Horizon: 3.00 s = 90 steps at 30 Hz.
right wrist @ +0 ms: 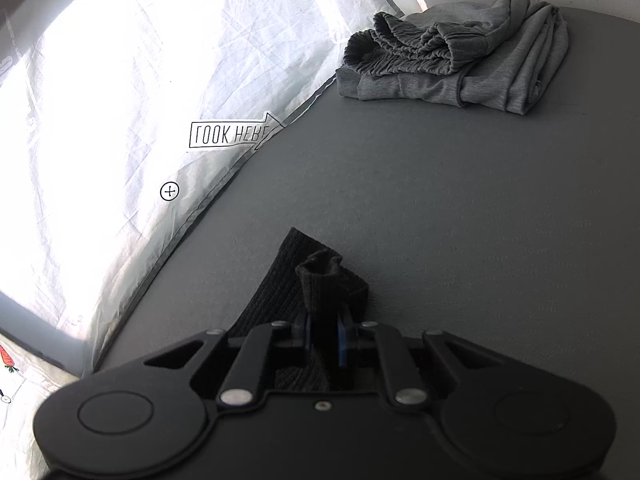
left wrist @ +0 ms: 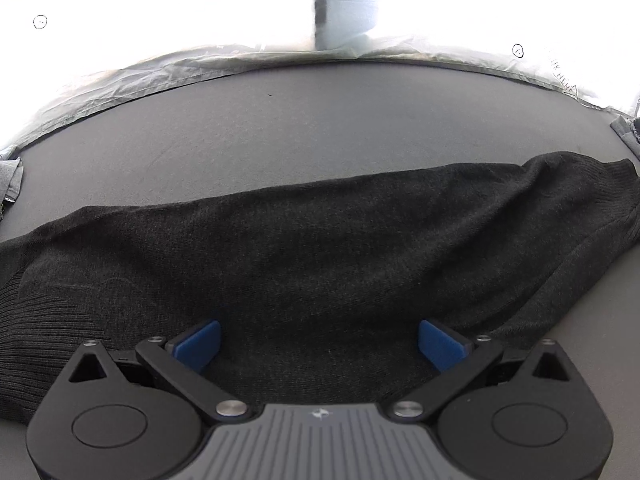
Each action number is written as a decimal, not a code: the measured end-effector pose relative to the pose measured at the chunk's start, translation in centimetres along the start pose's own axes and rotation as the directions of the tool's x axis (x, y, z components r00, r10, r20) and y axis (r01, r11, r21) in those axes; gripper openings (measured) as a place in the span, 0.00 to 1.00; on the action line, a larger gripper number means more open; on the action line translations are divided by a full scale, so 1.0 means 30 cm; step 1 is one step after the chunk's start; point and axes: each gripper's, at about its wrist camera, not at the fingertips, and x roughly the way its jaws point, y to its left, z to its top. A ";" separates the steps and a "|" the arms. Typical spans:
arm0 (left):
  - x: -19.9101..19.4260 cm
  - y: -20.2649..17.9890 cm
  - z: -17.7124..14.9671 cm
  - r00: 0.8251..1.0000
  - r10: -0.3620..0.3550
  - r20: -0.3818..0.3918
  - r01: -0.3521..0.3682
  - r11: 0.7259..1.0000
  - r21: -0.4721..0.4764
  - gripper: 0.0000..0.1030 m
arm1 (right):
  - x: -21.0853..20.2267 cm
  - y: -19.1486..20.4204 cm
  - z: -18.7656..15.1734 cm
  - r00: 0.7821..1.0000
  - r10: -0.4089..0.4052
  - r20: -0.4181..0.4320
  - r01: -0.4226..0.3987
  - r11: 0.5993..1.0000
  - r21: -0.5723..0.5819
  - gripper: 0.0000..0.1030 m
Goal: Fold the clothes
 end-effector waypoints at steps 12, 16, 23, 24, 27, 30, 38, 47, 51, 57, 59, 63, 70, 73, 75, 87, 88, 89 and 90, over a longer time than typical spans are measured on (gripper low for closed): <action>-0.018 -0.001 -0.002 1.000 0.001 0.030 -0.001 1.000 -0.012 1.00 | -0.268 0.432 -0.114 0.966 0.253 0.052 -0.204 0.872 -0.445 0.11; -0.112 0.048 -0.028 0.991 0.081 0.109 -0.081 0.997 -0.002 1.00 | -0.370 0.609 -0.320 0.912 0.394 -0.109 -0.386 0.742 -0.549 0.11; -0.209 0.245 -0.150 0.956 0.274 0.103 -0.265 0.959 -0.098 1.00 | -0.365 0.745 -0.909 0.822 0.198 -0.534 -0.565 0.406 -0.718 0.37; -0.217 0.270 -0.164 0.952 0.291 0.091 -0.278 0.952 -0.130 1.00 | -0.380 0.748 -0.947 0.818 0.178 -0.547 -0.571 0.370 -0.733 0.37; -0.223 0.323 -0.180 0.959 0.275 0.063 -0.255 0.941 -0.224 1.00 | -0.436 0.756 -0.961 0.800 0.191 -0.569 -0.598 0.342 -0.725 0.41; -0.202 0.316 -0.163 0.972 0.229 0.049 -0.210 0.945 -0.250 1.00 | -0.451 0.756 -0.884 0.831 0.233 -0.505 -0.556 0.380 -0.739 0.38; -0.214 0.134 -0.020 0.992 0.005 0.130 0.008 0.995 -0.100 1.00 | -0.318 0.607 -0.666 0.944 0.116 -0.309 -0.304 0.668 -0.680 0.18; -0.111 -0.038 0.092 0.969 -0.228 0.093 0.235 0.968 -0.083 0.97 | -0.240 0.401 -0.489 0.981 -0.010 -0.192 -0.099 0.832 -0.546 0.36; -0.014 -0.031 0.115 0.971 -0.239 0.028 0.240 0.946 -0.217 0.95 | -0.227 0.371 -0.498 0.979 -0.018 -0.204 -0.095 0.843 -0.529 0.36; -0.003 -0.064 0.125 0.978 -0.203 0.056 0.210 0.961 -0.183 0.40 | -0.218 0.365 -0.508 0.975 -0.017 -0.223 -0.106 0.842 -0.530 0.36; -0.013 -0.068 0.123 0.978 -0.201 0.064 0.209 0.966 -0.154 0.23 | -0.213 0.365 -0.507 0.974 -0.017 -0.225 -0.106 0.844 -0.525 0.37; -0.062 -0.061 0.127 0.973 -0.213 0.092 0.223 0.969 -0.108 0.12 | -0.212 0.363 -0.508 0.975 -0.020 -0.223 -0.102 0.845 -0.524 0.38; -0.190 -0.055 0.135 0.968 -0.161 0.193 0.167 0.986 -0.012 0.11 | -0.216 0.354 -0.505 0.976 -0.019 -0.219 -0.099 0.853 -0.513 0.39; -0.166 -0.002 0.104 0.980 -0.103 0.173 0.114 0.992 -0.051 0.11 | -0.216 0.352 -0.502 0.976 -0.016 -0.217 -0.099 0.855 -0.509 0.43; -0.119 0.038 0.077 0.990 -0.069 0.126 0.080 0.994 -0.077 0.13 | -0.213 0.348 -0.501 0.975 -0.017 -0.221 -0.097 0.862 -0.497 0.44; -0.078 0.097 0.031 0.997 -0.012 0.072 0.015 0.998 -0.053 0.53 | -0.168 0.330 -0.497 0.947 0.088 -0.308 -0.204 0.907 -0.369 0.53; -0.074 0.092 0.021 0.997 0.000 0.075 0.003 0.999 -0.038 0.54 | -0.160 0.336 -0.500 0.945 0.093 -0.313 -0.214 0.900 -0.379 0.54; -0.075 0.089 0.011 0.996 0.009 0.086 -0.007 1.000 -0.030 0.58 | -0.150 0.345 -0.506 0.946 0.091 -0.311 -0.217 0.890 -0.401 0.56; -0.075 0.089 0.004 0.995 0.021 0.094 -0.019 0.999 -0.027 0.65 | -0.138 0.354 -0.509 0.946 0.092 -0.310 -0.224 0.879 -0.422 0.57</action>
